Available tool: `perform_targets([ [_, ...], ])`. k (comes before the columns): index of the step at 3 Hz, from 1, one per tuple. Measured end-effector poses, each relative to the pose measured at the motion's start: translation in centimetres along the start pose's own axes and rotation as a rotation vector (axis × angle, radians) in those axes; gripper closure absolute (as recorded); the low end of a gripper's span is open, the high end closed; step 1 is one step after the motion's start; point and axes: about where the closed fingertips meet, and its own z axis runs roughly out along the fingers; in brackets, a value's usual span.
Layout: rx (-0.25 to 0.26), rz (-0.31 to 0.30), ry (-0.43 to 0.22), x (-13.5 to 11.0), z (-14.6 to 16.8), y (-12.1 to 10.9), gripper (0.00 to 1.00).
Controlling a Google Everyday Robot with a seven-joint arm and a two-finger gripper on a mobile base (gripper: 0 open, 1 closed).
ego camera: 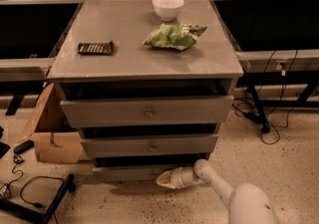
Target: Close bottom drawer
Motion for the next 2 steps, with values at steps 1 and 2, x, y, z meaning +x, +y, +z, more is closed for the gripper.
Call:
perform_targets([
  [1, 0.000, 0.000, 0.000, 0.00, 0.00, 0.00, 0.11],
  [2, 0.000, 0.000, 0.000, 0.00, 0.01, 0.01, 0.00],
])
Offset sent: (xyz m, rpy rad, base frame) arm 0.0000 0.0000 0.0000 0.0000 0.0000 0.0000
